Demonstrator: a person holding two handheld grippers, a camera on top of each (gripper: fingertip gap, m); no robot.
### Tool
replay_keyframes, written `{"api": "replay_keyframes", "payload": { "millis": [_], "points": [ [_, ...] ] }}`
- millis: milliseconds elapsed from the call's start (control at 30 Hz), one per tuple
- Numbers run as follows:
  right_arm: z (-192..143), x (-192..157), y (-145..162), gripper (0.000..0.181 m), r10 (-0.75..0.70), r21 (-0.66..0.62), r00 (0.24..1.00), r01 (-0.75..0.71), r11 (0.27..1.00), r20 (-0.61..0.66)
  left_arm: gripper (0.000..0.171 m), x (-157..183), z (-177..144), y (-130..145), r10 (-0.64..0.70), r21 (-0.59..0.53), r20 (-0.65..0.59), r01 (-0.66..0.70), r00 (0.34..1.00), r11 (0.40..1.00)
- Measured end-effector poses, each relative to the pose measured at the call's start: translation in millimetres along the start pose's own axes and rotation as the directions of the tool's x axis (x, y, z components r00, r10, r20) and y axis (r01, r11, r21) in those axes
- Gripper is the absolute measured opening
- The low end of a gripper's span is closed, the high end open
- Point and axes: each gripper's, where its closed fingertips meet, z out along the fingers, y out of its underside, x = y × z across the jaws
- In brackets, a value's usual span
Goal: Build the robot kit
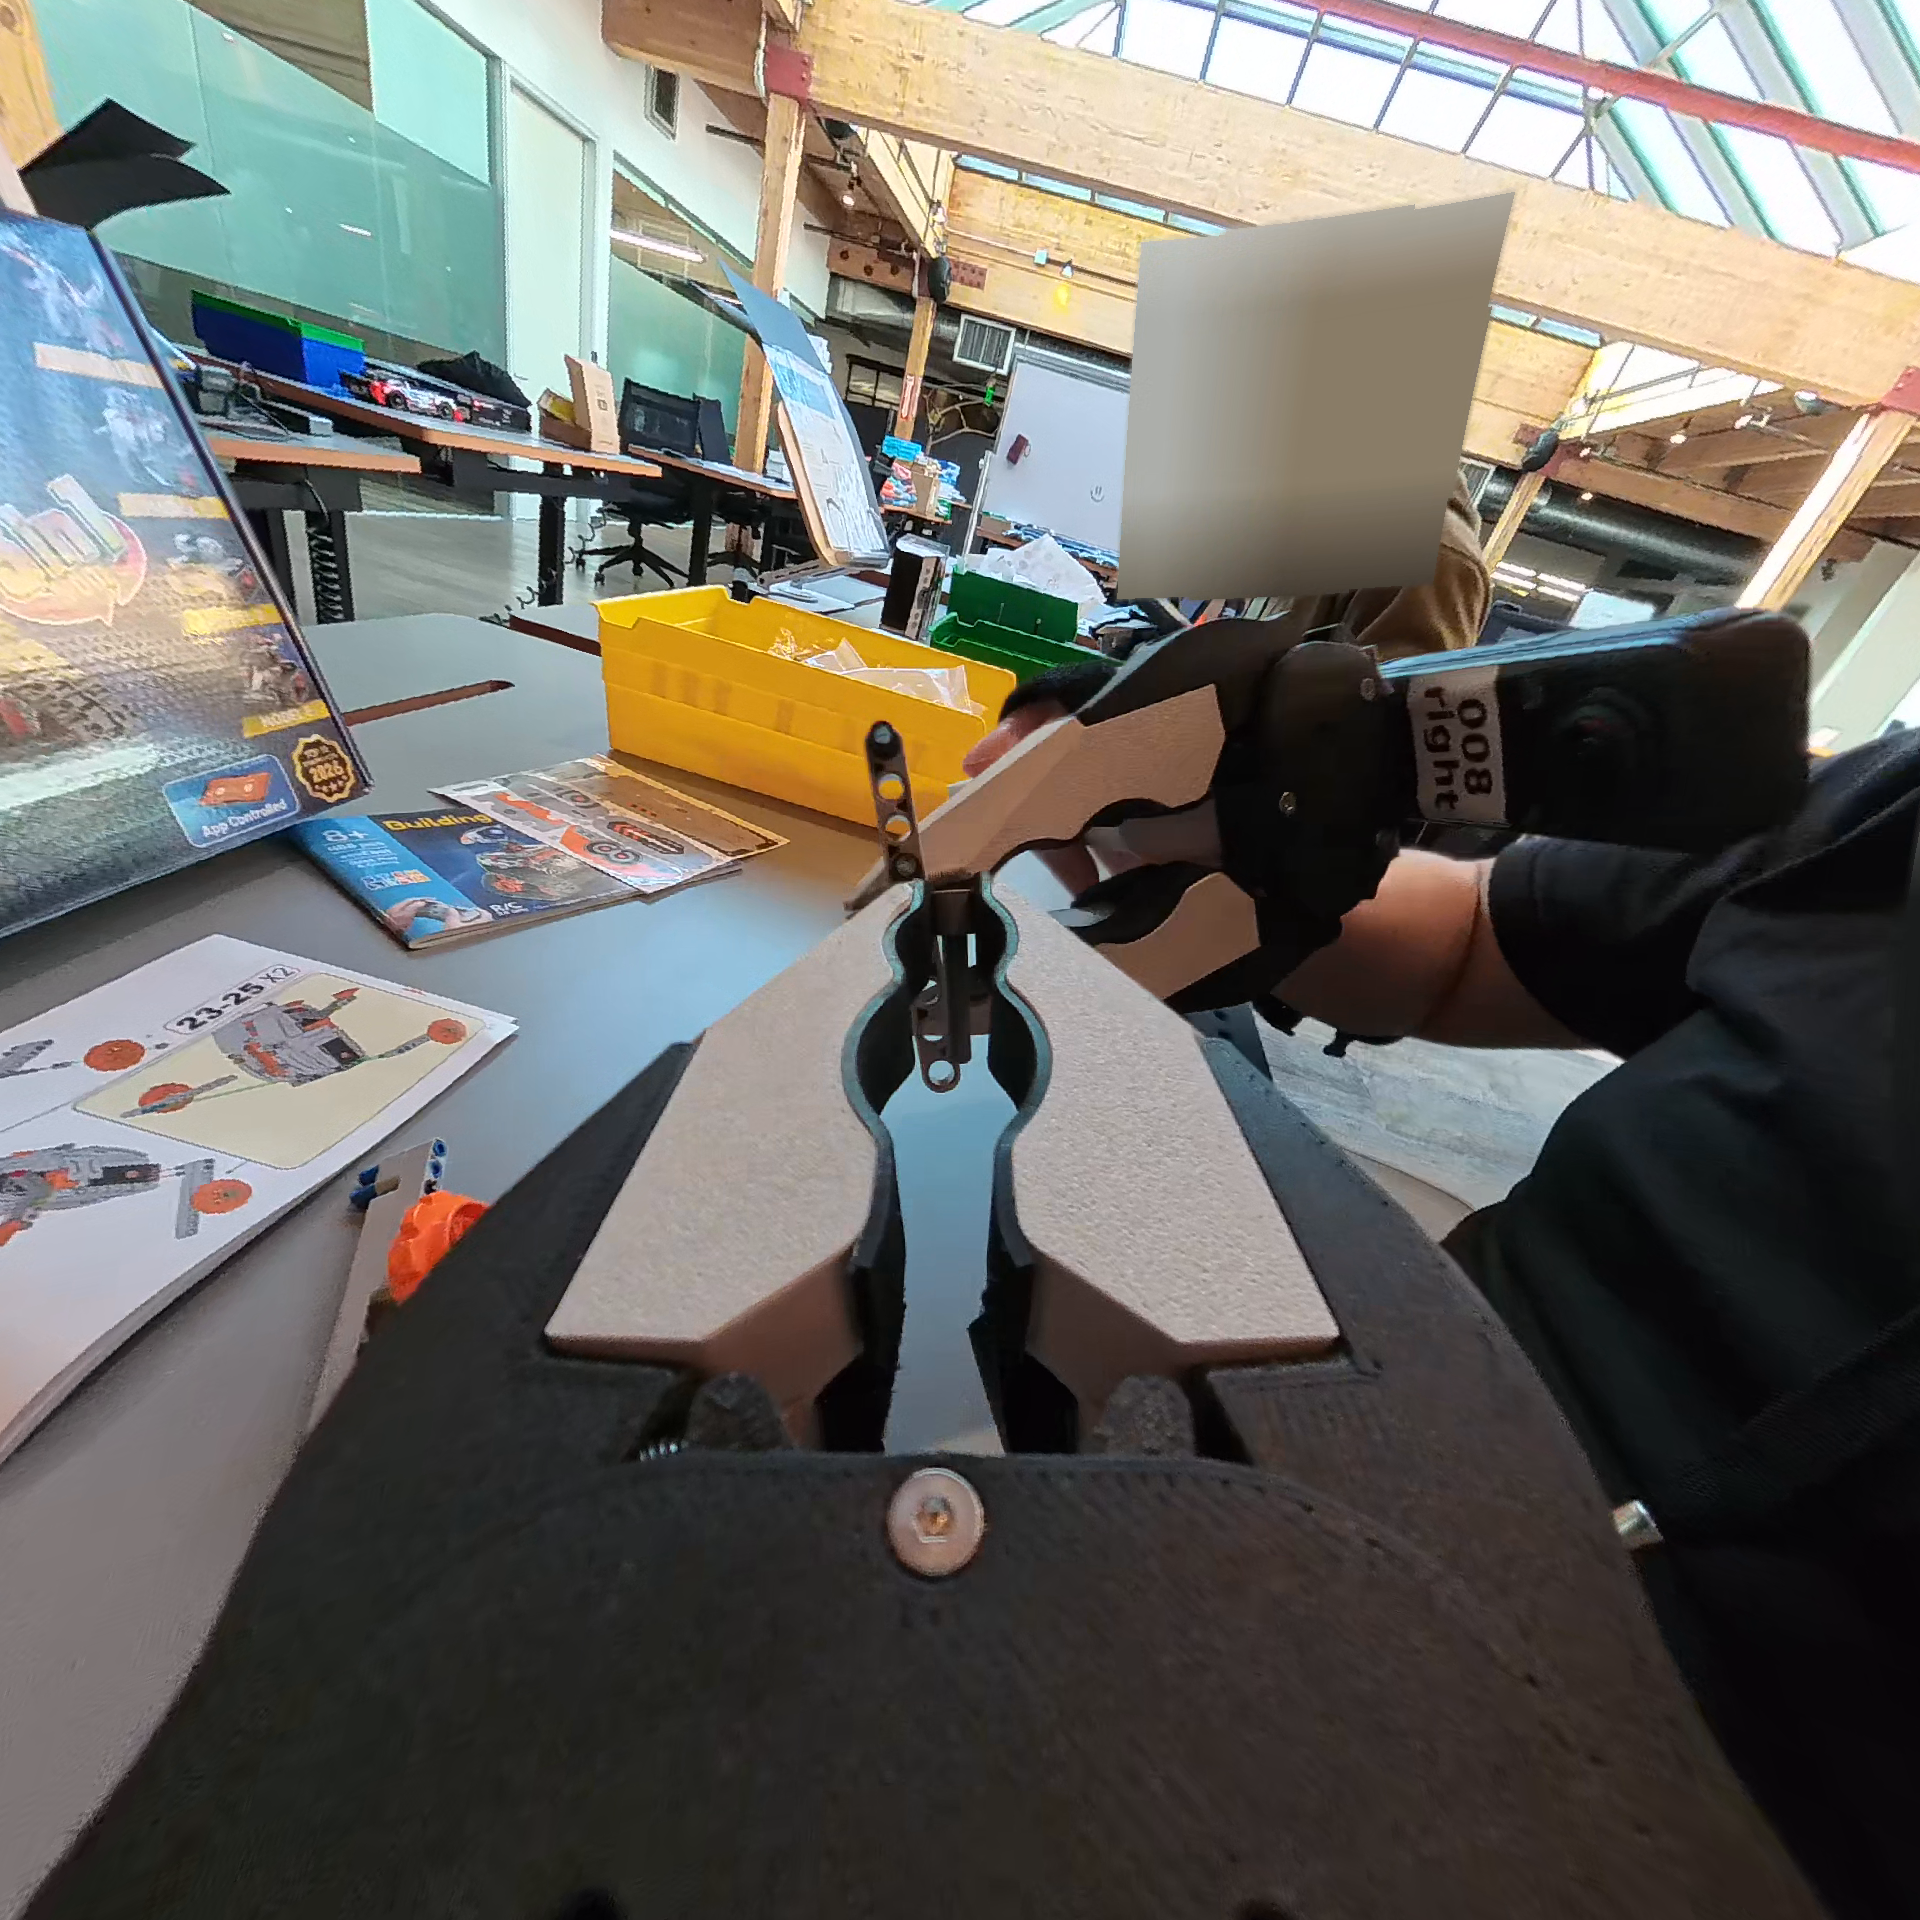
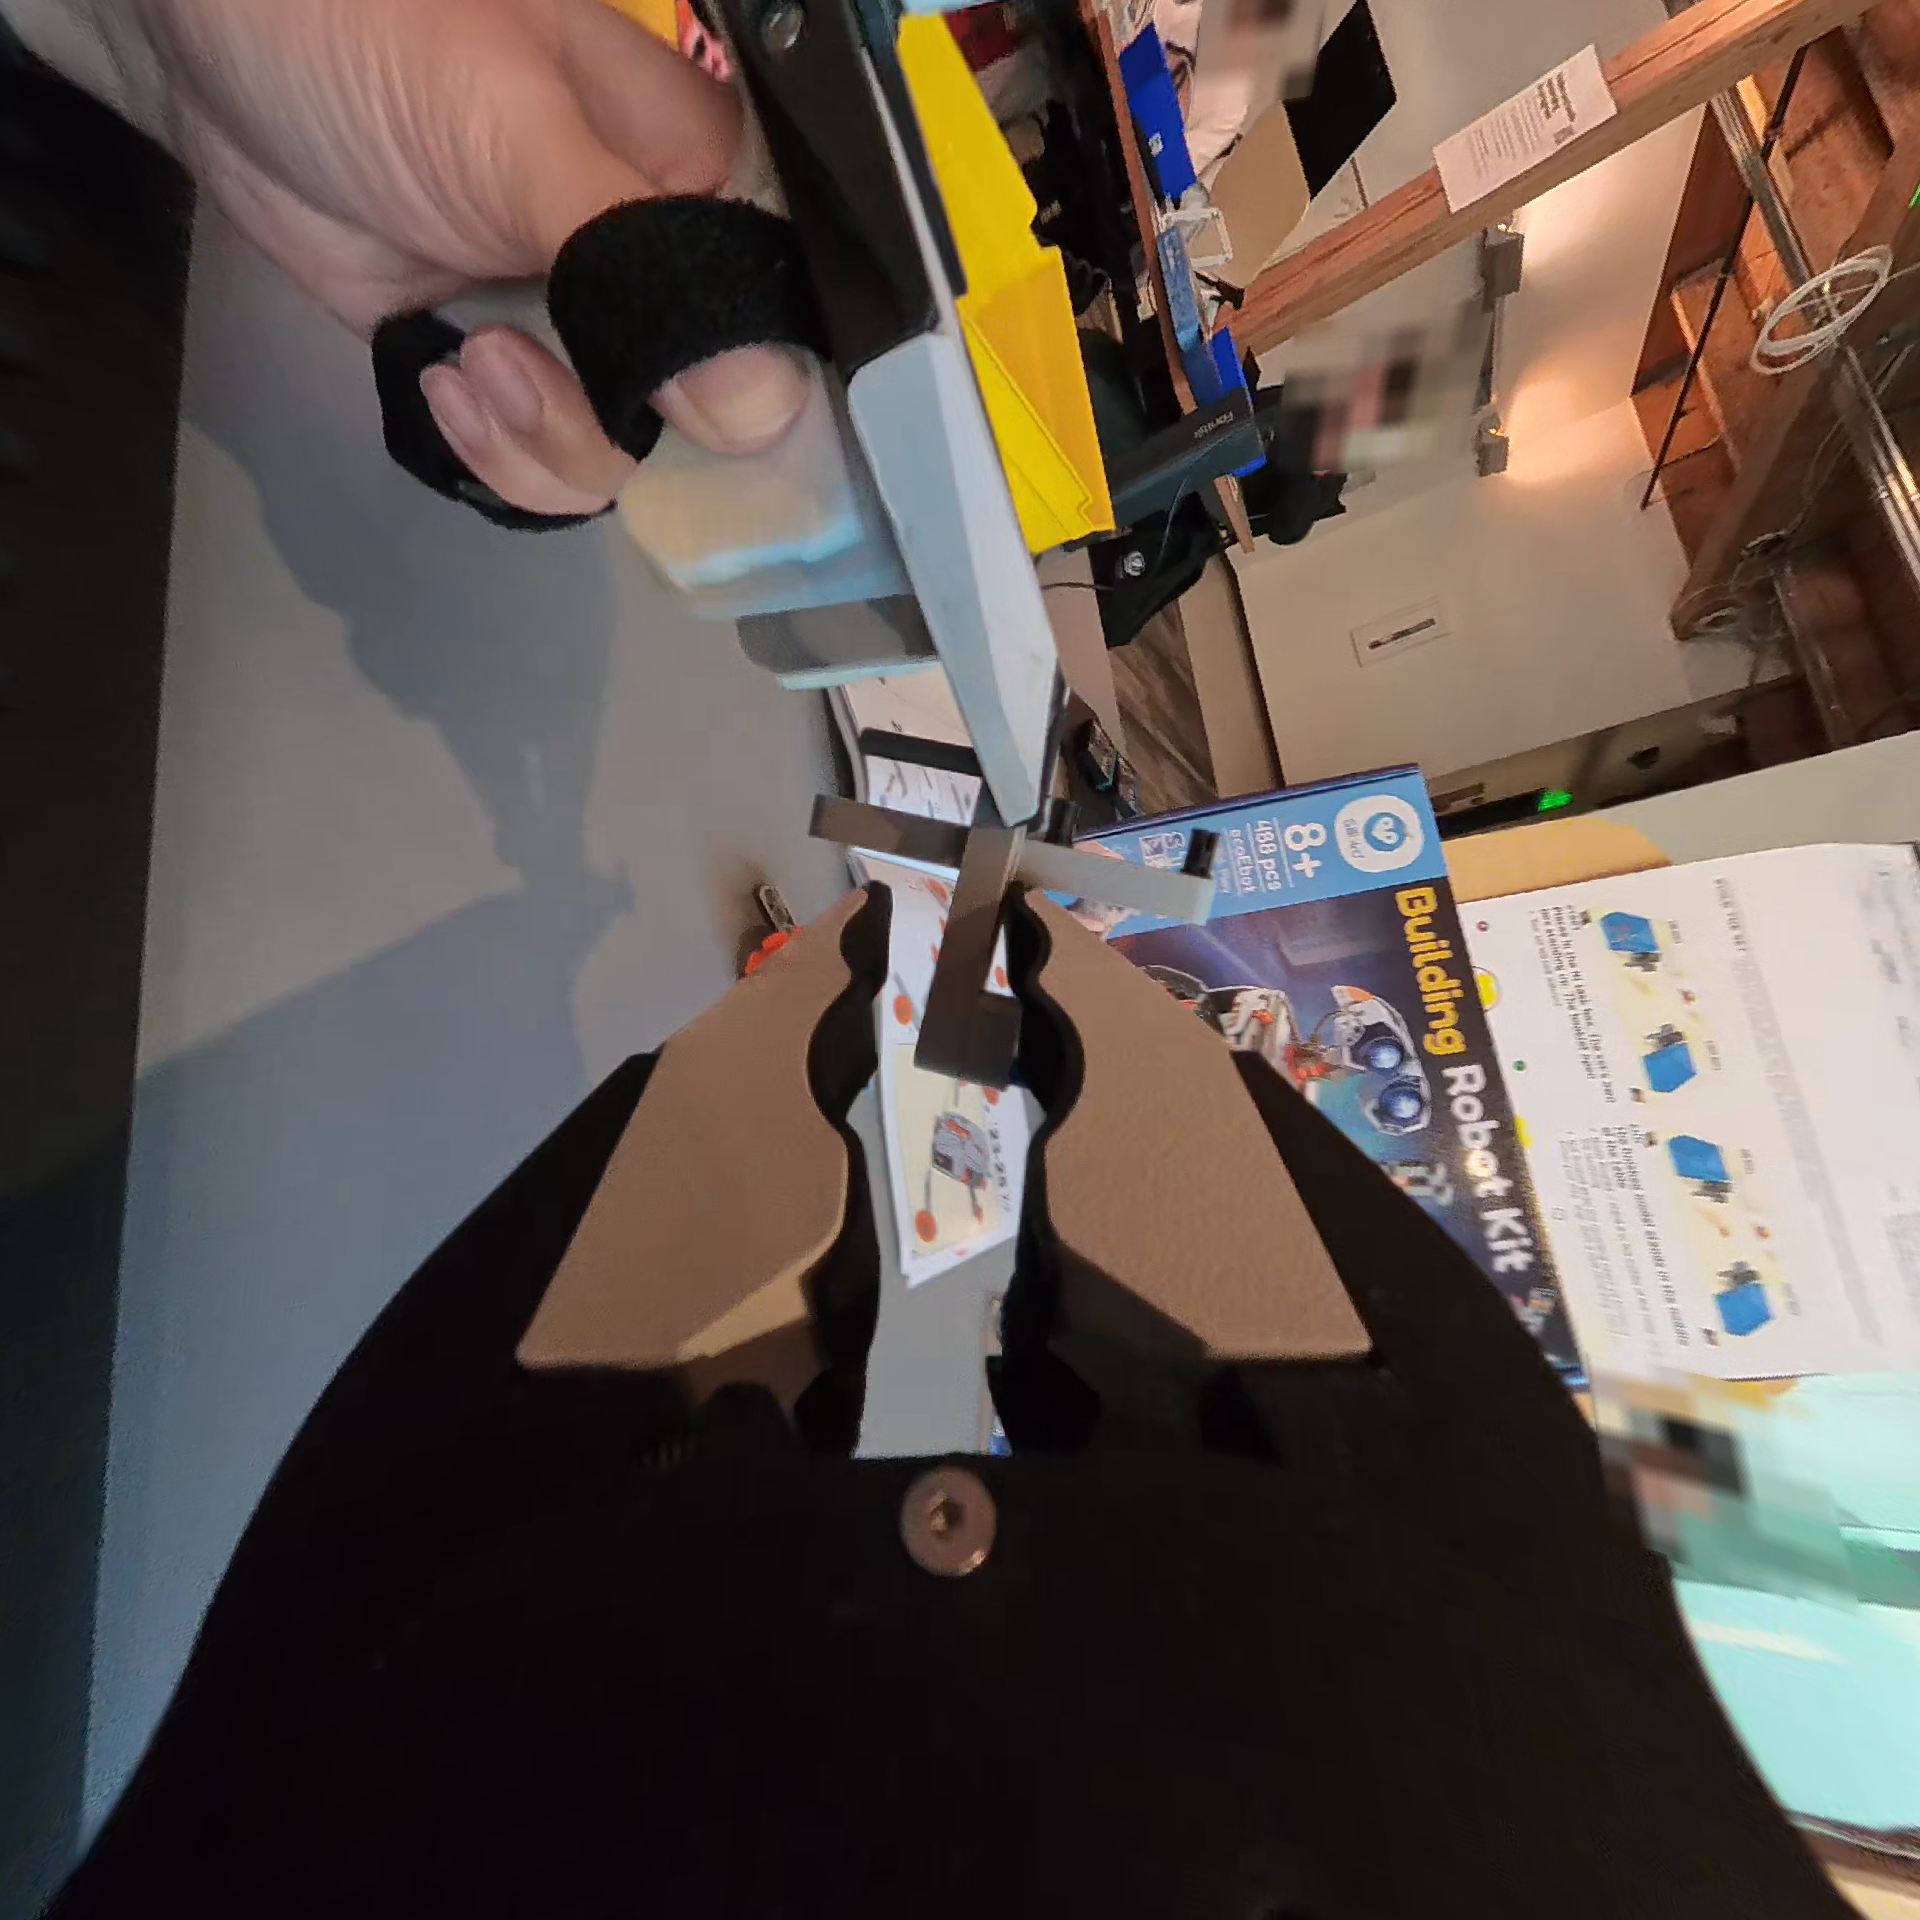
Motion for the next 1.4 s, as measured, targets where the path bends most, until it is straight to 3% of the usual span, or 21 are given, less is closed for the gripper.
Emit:
{"api": "replay_keyframes", "payload": {
  "millis": [233,367,533,667,900,1133,1400],
  "points": [
    [-0.6,-9.3,-3.0,0.031,0.093,0.095,0.991,-0.102,0.99,0.097,0.005,-0.1,0.1,2.0,0.029,-0.01,0.006,-0.029,1.0,1.0],
    [-11.3,-15.5,-14.1,0.034,0.26,0.219,0.929,-0.32,0.922,0.264,0.005,7.5,1.1,1.2,0.108,-0.014,0.001,-0.108,0.994,0.994],
    [-21.0,-17.6,-23.2,0.036,0.454,0.249,0.741,-0.621,0.743,0.495,0.005,12.7,3.1,0.9,0.132,-0.01,-0.013,-0.132,0.991,0.991],
    [-31.8,-9.6,-35.0,0.037,0.545,0.191,0.469,-0.851,0.489,0.695,0.005,18.2,0.8,-4.6,0.122,0.025,-0.044,-0.121,0.992,0.992],
    [-35.9,-2.2,-41.1,0.043,0.54,-0.017,0.073,-0.987,0.16,0.839,0.005,18.4,-0.7,-5.2,0.149,0.02,-0.035,-0.148,0.988,0.989],
    [-33.9,-0.7,-38.4,0.04,0.525,-0.123,-0.097,-0.992,0.014,0.845,0.005,19.6,1.8,-1.6,0.197,-0.006,-0.015,-0.197,0.98,0.98],
    [-33.3,-4.5,-34.1,0.034,0.484,-0.19,-0.196,-0.98,-0.062,0.853,0.005,25.2,8.6,7.4,0.222,-0.047,-0.036,-0.224,0.974,0.974]
  ]
}}
